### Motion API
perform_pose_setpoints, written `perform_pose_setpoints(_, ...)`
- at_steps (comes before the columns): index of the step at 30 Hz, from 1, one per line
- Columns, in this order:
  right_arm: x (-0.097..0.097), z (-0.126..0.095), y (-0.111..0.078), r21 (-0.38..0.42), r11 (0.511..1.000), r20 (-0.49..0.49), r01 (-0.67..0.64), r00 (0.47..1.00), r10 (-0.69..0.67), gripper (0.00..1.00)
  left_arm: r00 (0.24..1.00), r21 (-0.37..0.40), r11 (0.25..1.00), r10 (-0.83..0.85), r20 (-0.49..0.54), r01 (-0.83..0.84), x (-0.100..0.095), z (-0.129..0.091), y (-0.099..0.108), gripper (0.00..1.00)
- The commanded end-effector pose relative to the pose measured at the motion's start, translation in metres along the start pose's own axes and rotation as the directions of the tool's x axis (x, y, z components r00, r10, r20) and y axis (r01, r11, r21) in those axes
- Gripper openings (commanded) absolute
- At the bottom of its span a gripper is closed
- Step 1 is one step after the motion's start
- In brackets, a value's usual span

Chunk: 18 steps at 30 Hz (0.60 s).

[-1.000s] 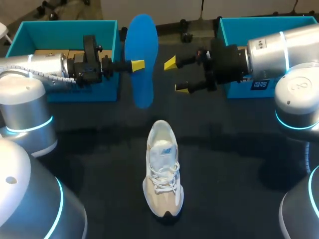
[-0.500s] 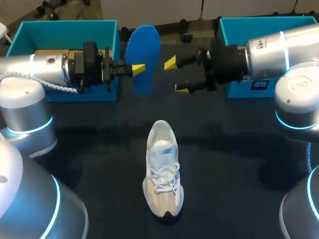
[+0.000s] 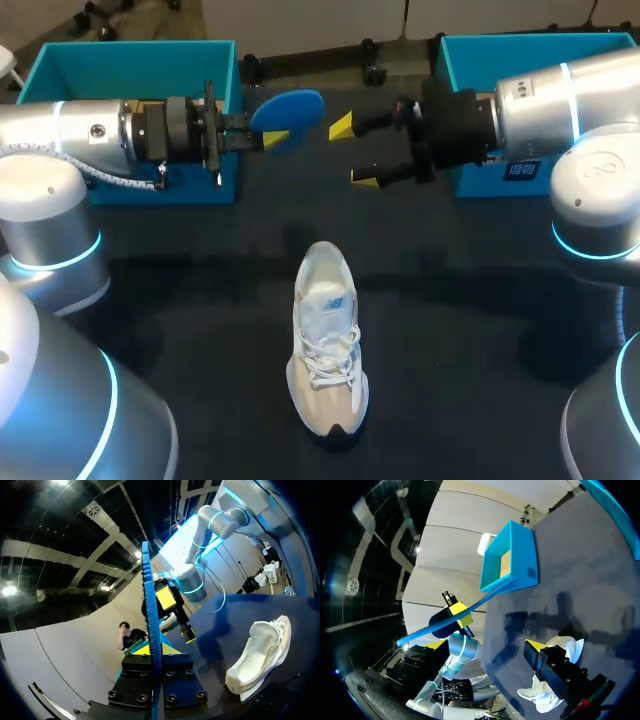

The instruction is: Take the shoe out of the shoebox, open the shoe tongue, remove and reinsert the insole, then place the shoe into the shoebox

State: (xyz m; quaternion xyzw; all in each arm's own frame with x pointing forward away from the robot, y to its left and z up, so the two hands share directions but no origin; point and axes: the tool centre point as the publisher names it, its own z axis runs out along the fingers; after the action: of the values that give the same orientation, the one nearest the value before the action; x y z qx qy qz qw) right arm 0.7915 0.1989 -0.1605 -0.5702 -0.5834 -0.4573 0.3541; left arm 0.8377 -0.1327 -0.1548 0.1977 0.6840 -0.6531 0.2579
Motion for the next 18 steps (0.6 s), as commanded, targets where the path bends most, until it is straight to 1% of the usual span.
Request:
perform_pose_setpoints(1,-0.0001,0.0011,-0.0004,-0.002,1.000,0.000,0.000,1.000,0.000,1.00,1.000,-0.001,1.000,0.005,0.012,-0.005,0.0051,0.0007,-0.0005,0.00)
perform_pose_setpoints(5,-0.0001,0.0011,-0.0004,-0.002,1.000,0.000,0.000,1.000,0.000,1.00,1.000,-0.001,1.000,0.005,0.012,-0.005,0.0051,0.0007,-0.0005,0.00)
perform_pose_setpoints(6,-0.0001,0.0011,-0.0004,-0.002,1.000,0.000,0.000,1.000,0.000,1.00,0.999,-0.021,0.999,0.025,0.023,-0.024,0.0043,0.0013,0.0019,0.00)
perform_pose_setpoints(7,-0.0001,0.0011,-0.0004,-0.002,1.000,0.000,0.000,1.000,0.000,1.00,0.998,-0.009,0.998,0.055,0.018,-0.055,0.0031,0.0012,0.0035,0.00)
perform_pose_setpoints(9,-0.0001,0.0011,-0.0004,-0.002,1.000,0.000,0.000,1.000,0.000,1.00,0.997,-0.019,0.997,0.070,0.020,-0.069,0.0029,0.0008,0.0042,0.00)
perform_pose_setpoints(11,-0.0001,0.0011,-0.0004,-0.002,1.000,0.000,0.000,1.000,0.000,1.00,0.987,-0.025,0.987,0.157,0.010,-0.157,0.0051,0.0004,0.0056,0.00)
perform_pose_setpoints(12,-0.0001,0.0011,-0.0004,-0.002,1.000,0.000,0.000,1.000,0.000,1.00,0.984,-0.011,0.984,0.180,0.002,-0.180,0.0057,0.0002,0.0055,0.00)
perform_pose_setpoints(13,-0.0001,0.0011,-0.0004,-0.002,1.000,0.000,0.000,1.000,0.000,1.00,0.976,-0.020,0.976,0.216,0.013,-0.216,0.0060,-0.0004,0.0056,0.00)
perform_pose_setpoints(15,-0.0001,0.0011,-0.0004,-0.002,1.000,0.000,0.000,1.000,0.000,1.00,0.964,-0.013,0.964,0.265,0.019,-0.265,0.0076,-0.0012,0.0057,0.00)
perform_pose_setpoints(18,-0.0001,0.0011,-0.0004,-0.002,1.000,0.000,0.000,1.000,0.000,1.00,0.927,-0.037,0.928,0.373,0.030,-0.372,0.0085,-0.0027,0.0077,0.00)
